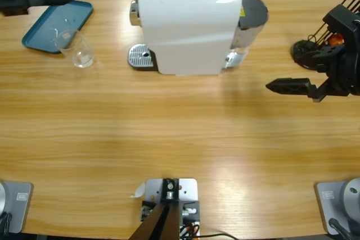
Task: Pour coffee
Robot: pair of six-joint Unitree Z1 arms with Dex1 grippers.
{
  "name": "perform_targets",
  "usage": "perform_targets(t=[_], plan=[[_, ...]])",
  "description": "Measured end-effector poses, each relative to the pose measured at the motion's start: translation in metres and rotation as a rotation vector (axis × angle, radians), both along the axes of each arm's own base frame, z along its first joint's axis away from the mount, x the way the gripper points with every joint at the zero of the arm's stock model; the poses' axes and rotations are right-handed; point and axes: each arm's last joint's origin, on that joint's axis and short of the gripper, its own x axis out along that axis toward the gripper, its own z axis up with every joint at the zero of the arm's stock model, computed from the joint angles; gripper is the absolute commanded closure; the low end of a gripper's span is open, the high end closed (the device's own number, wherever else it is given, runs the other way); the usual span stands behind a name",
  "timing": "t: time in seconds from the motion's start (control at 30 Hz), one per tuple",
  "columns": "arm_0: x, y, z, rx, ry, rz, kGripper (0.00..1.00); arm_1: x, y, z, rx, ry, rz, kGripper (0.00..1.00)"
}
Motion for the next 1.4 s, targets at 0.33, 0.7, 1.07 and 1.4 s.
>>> perform_targets(t=[0.33,0.7,1.07,1.4], plan=[[0.035,-0.027,-0.011,-0.076,0.182,0.000,0.266,0.000,0.000,0.000,0.000,0.000,0.000,0.110],[0.044,-0.044,-0.023,-0.101,0.232,-0.021,0.267,0.000,0.000,0.000,0.000,0.000,0.000,0.115],[0.051,-0.051,-0.024,-0.118,0.232,-0.039,0.405,0.000,0.000,0.000,0.000,0.000,-0.001,0.115],[0.054,-0.054,-0.025,-0.130,0.230,-0.061,0.483,0.000,0.000,0.000,0.001,0.001,0.000,0.125]])
